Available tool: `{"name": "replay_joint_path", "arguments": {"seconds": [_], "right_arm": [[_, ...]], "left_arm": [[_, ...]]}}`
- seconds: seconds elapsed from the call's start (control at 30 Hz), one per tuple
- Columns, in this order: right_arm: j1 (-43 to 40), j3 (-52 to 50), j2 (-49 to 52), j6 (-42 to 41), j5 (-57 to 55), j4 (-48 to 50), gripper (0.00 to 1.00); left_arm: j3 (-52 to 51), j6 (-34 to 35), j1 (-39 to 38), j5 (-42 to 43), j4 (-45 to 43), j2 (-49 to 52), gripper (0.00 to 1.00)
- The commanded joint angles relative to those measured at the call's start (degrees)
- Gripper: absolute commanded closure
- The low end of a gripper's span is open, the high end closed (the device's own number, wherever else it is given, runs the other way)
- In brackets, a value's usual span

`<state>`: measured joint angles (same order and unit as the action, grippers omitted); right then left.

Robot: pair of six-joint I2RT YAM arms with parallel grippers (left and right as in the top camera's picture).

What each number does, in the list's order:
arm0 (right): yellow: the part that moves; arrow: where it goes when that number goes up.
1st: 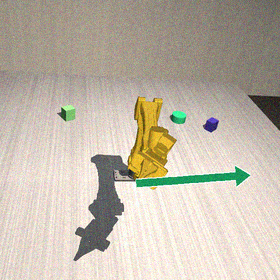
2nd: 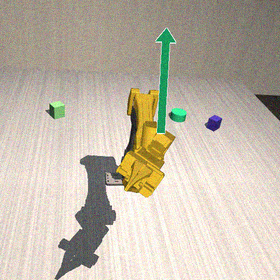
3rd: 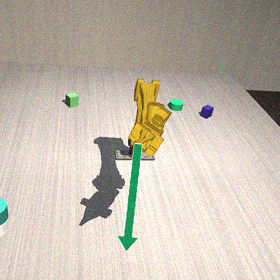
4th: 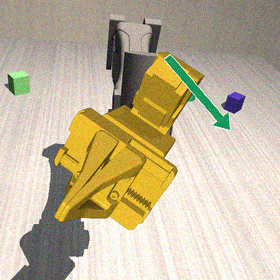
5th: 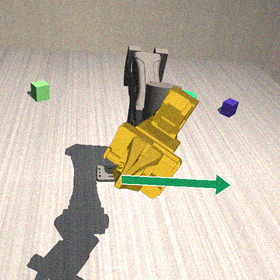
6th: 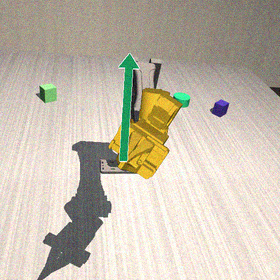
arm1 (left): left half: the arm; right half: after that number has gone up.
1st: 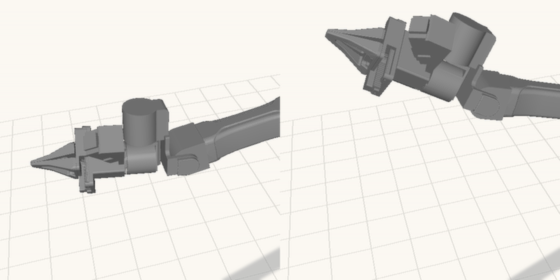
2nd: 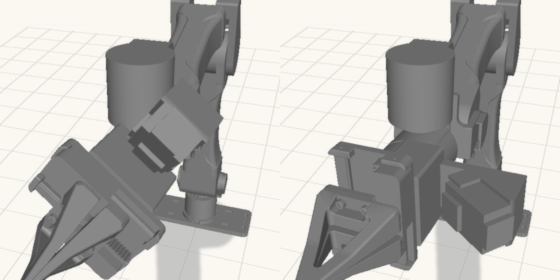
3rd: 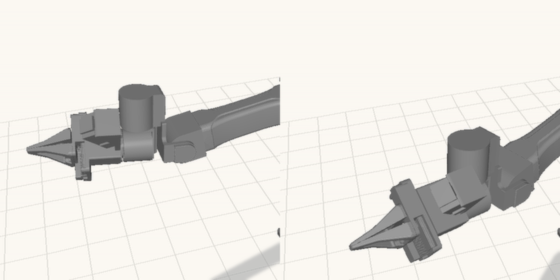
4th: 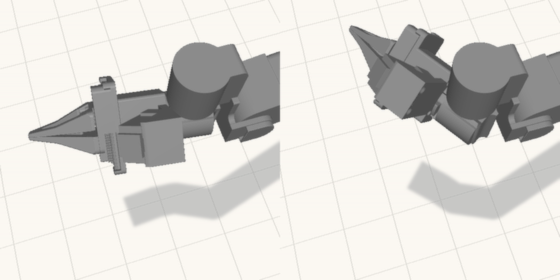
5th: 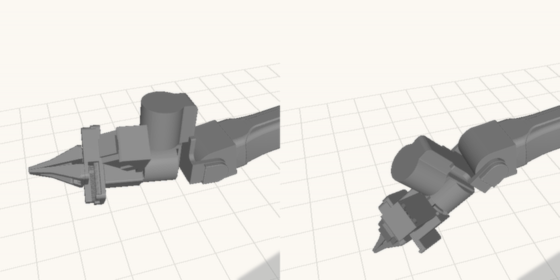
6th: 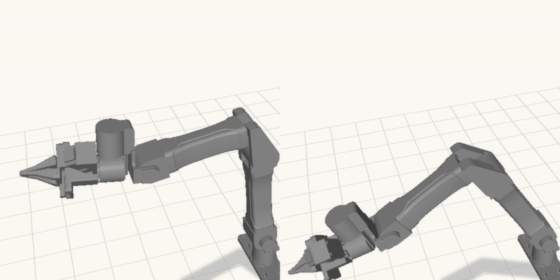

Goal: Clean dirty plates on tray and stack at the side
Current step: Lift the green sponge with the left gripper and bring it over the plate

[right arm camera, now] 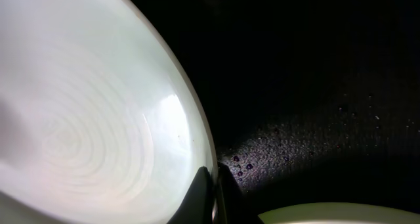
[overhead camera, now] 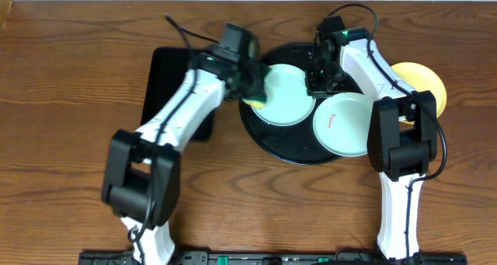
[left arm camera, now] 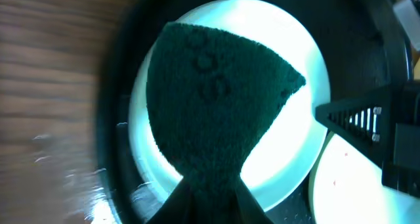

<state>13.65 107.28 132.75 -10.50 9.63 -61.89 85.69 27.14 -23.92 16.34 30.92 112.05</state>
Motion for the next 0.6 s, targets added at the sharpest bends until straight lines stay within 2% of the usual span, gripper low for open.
{"name": "replay_joint_path", "arguments": {"seconds": [0.0, 0.1, 0.2, 0.23, 0.5, 0.57], "right_arm": [[0.8, -0.2, 1.4, 1.6, 0.1, -0.5, 0.99], [0.8, -0.2, 1.4, 1.6, 0.1, -0.4, 0.99], [0.8, -0.2, 1.4, 1.6, 0.1, 0.0, 0.99], [0.8, -0.2, 1.4, 1.6, 0.1, 0.0, 0.99], [0.8, -0.2, 1.4, 1.6, 0.1, 0.2, 0.99], [0.8, -0.2, 1.4, 1.6, 0.1, 0.2, 0.99]], "left_arm": [[-0.4, 3.9, -0.8, 0.2, -2.0, 3.4, 0.92], [-0.4, 6.6, -1.5, 0.2, -4.1, 6.3, 0.92], [-0.4, 6.6, -2.3, 1.5, -5.8, 7.6, 0.83], [-0.4, 6.6, -2.6, 1.4, -5.9, 7.6, 0.77], [-0.3, 5.9, -4.4, 1.8, -7.5, 7.6, 0.75], [-0.3, 4.3, -4.9, 2.5, -7.7, 7.6, 0.70]]}}
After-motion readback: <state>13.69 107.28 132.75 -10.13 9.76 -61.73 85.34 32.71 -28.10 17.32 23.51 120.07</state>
